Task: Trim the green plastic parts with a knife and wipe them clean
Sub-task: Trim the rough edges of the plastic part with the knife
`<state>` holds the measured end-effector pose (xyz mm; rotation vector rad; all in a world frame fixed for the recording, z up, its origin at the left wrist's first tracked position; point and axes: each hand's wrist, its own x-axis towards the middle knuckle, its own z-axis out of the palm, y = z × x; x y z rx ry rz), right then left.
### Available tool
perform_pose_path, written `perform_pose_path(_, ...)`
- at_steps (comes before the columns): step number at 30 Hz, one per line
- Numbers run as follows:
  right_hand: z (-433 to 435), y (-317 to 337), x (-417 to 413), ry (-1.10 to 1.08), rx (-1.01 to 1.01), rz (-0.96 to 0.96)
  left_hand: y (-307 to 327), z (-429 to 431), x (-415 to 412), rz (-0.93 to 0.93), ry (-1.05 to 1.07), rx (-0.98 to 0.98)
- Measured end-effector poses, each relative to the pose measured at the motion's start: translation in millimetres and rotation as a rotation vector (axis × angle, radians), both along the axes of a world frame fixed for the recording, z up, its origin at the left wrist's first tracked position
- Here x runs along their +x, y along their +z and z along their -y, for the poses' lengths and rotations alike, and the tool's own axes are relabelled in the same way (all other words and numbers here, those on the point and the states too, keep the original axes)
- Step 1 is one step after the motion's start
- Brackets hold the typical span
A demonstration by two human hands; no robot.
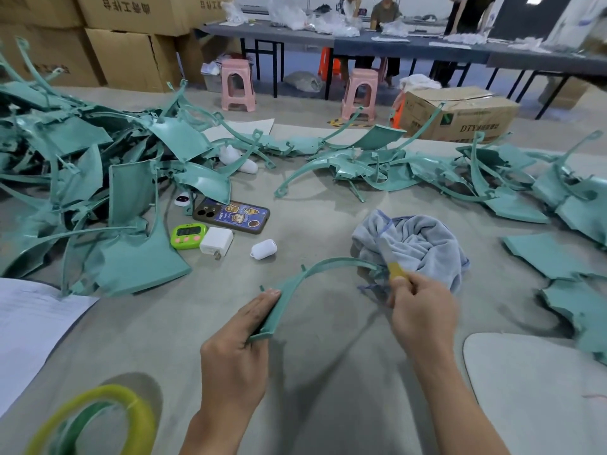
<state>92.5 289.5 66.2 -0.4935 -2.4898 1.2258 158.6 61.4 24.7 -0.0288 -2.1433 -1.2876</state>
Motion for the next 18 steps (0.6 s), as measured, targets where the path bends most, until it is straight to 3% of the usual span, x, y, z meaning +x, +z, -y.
perform_pose_path(3,36,13,18,0.377,-0.255,-0.025,-3,0,-3,0.03,0.019,-0.015)
perform_pose_path(5,50,13,25,0.478,-0.223,0.002,-1,-1,-3,0.054,0.012,0.007)
perform_pose_path(13,-17,-22,-7,-0.067,0.052,0.153,8,13,1,0.071,0.192,0.226)
perform_pose_path(18,-16,-42,1,-0.019,-0.228,0.021,2,25,-15,0.294,0.241,0.374)
